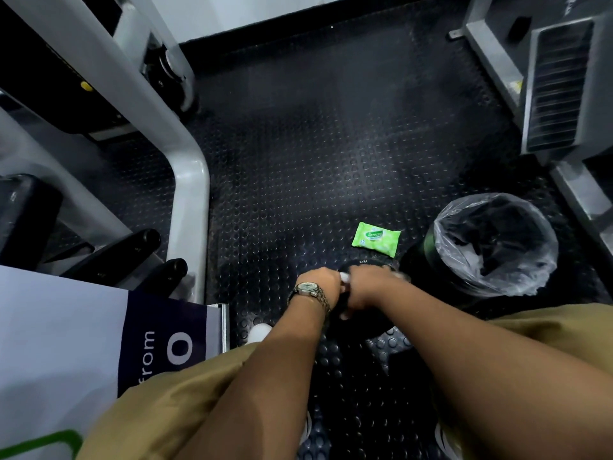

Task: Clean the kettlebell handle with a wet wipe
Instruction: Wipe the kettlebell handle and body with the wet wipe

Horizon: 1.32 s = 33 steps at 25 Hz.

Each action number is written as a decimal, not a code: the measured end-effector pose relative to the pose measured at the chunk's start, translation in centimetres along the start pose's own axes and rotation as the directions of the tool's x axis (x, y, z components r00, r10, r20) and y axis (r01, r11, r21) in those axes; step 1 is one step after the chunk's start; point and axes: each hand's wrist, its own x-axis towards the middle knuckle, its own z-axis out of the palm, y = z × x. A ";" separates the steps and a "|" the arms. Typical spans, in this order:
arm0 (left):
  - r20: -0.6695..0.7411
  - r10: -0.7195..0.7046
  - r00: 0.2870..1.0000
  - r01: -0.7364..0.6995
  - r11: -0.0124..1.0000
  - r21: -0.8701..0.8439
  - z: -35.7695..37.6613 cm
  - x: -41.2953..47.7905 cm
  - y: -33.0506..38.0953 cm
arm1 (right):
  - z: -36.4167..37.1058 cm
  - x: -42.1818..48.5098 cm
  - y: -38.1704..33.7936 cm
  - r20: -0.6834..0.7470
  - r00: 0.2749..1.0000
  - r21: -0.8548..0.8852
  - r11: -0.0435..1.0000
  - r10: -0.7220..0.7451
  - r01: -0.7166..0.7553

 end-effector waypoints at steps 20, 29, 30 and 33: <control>0.061 -0.011 0.998 0.012 1.000 -0.024 0.2 0.4 -0.1 | 0.2 -0.2 3.7 -0.039 0.981 -0.088 0.977 0.191 -0.194; 0.073 -0.005 0.997 0.007 1.000 -0.030 -0.2 0.4 -0.1 | -0.7 0.6 2.8 0.057 0.991 -0.113 0.987 0.121 -0.114; 0.085 -0.004 0.996 0.007 0.999 -0.034 -0.2 0.5 -0.2 | -0.7 0.3 3.1 0.070 0.984 -0.158 0.975 0.166 -0.154; 0.084 -0.013 0.996 0.016 0.999 -0.034 -0.4 0.6 -0.2 | -0.7 0.8 0.8 0.117 0.993 -0.028 0.999 0.027 -0.024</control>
